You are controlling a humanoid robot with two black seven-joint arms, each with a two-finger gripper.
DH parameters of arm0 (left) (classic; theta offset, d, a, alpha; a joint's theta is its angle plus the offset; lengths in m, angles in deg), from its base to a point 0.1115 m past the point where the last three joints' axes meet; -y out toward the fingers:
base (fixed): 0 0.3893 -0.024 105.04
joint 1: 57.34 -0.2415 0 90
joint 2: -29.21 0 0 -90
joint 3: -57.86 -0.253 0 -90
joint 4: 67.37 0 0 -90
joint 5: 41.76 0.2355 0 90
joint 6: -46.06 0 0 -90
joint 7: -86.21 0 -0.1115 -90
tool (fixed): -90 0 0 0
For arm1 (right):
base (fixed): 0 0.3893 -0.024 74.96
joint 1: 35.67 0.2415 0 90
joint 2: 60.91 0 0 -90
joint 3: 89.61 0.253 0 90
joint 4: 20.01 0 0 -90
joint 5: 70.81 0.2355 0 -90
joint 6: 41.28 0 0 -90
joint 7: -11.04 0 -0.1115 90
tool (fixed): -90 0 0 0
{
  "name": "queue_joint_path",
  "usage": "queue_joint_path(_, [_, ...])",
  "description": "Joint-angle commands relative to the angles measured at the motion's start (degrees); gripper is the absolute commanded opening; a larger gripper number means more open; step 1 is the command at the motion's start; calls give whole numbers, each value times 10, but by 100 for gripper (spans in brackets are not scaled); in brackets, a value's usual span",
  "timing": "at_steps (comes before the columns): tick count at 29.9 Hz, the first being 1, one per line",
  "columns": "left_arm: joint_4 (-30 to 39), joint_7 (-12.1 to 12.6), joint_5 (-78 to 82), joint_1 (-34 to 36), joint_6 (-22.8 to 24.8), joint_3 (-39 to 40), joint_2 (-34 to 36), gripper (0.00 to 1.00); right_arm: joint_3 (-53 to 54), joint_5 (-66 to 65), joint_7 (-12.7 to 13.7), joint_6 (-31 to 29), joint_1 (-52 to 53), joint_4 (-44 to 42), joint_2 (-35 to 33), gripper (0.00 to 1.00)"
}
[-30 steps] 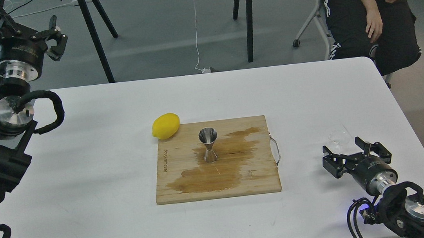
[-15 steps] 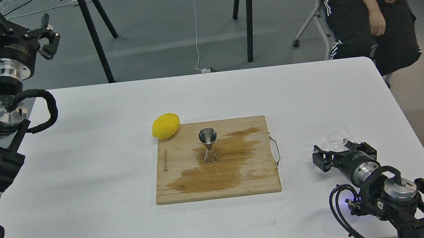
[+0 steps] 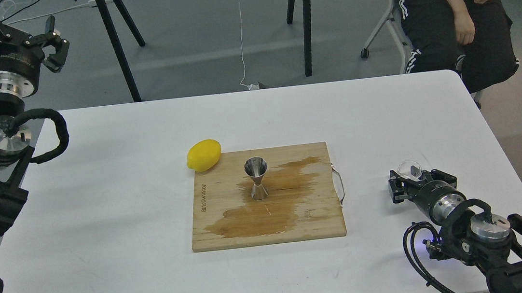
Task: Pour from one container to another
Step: 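Grasp the clear glass with the right gripper and lift it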
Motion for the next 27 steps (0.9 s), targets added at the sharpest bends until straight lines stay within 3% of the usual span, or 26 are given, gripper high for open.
queue_joint_path(1, [0, 0, 0, 1, 0, 1, 1, 100, -5, -2, 1, 0, -1, 15, -1, 43])
queue_joint_path(8, [0, 0, 0, 2, -1, -1, 12, 100, -20, -34, -1, 5, 3, 87, -6, 43])
queue_joint_path(14, [0, 0, 1, 3, 0, -3, 10, 100, -47, -145, -1, 22, 45, 148, -2, 42])
queue_joint_path(19, [0, 0, 1, 3, 0, -3, 10, 100, -109, -227, -5, 32, 95, 157, 3, 42])
queue_joint_path(27, [0, 0, 1, 3, 0, -4, 12, 100, -158, -368, 0, 59, 151, 149, 69, 42])
